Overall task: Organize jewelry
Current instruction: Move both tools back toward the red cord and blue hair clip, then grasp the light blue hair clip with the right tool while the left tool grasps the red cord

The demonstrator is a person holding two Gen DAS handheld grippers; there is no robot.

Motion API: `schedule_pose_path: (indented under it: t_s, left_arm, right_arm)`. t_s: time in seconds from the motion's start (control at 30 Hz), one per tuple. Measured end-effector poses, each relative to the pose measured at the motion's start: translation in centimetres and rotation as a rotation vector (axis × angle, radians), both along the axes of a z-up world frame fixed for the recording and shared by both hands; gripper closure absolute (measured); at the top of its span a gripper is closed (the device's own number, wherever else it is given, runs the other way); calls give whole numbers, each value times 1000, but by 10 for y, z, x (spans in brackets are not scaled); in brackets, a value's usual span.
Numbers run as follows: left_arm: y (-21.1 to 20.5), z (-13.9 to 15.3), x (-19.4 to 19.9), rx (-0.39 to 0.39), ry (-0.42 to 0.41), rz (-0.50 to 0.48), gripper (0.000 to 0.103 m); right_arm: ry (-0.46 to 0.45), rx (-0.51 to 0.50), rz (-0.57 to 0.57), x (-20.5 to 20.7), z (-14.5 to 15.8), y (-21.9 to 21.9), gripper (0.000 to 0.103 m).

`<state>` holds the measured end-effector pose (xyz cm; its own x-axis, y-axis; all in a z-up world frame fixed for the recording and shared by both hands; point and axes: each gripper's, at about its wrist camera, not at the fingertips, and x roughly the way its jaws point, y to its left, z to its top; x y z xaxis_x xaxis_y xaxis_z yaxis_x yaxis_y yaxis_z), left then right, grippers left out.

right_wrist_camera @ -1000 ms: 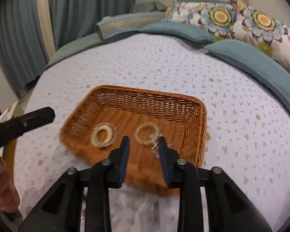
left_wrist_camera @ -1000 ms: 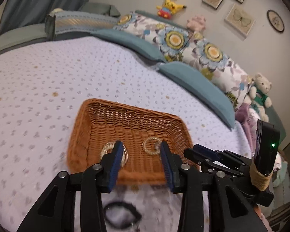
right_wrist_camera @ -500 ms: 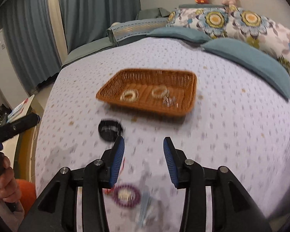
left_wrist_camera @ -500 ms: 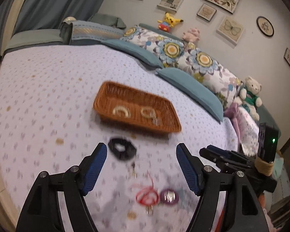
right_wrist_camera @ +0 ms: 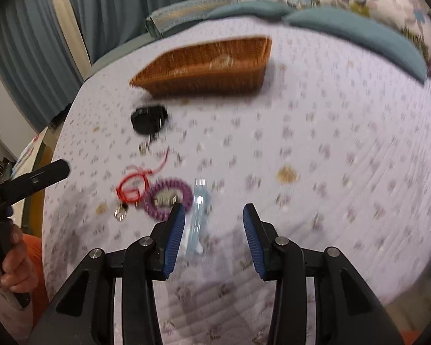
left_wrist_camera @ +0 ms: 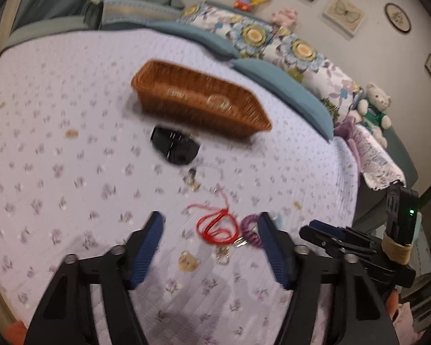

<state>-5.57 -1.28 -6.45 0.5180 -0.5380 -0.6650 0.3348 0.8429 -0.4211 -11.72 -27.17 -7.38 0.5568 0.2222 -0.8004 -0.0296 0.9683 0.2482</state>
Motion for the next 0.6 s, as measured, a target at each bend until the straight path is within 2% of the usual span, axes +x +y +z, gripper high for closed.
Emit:
schedule_pose_path:
  t_s: [0.1, 0.37, 0.43, 0.6]
  left_arm:
    - [-9, -6, 1, 50, -5, -14, 45]
    - [-24, -22, 14, 68, 40, -37, 45]
    - [-28, -27, 17, 83, 48, -47, 49]
    - [-39, -35, 22, 115, 60, -71, 54]
  right_arm:
    - [24, 2, 12, -1, -10, 3, 58]
    - [-8, -121, 39, 4, -11, 27, 58]
    - [3, -126, 47, 8, -14, 29, 58]
    - [14, -167, 39, 17, -23, 32, 71]
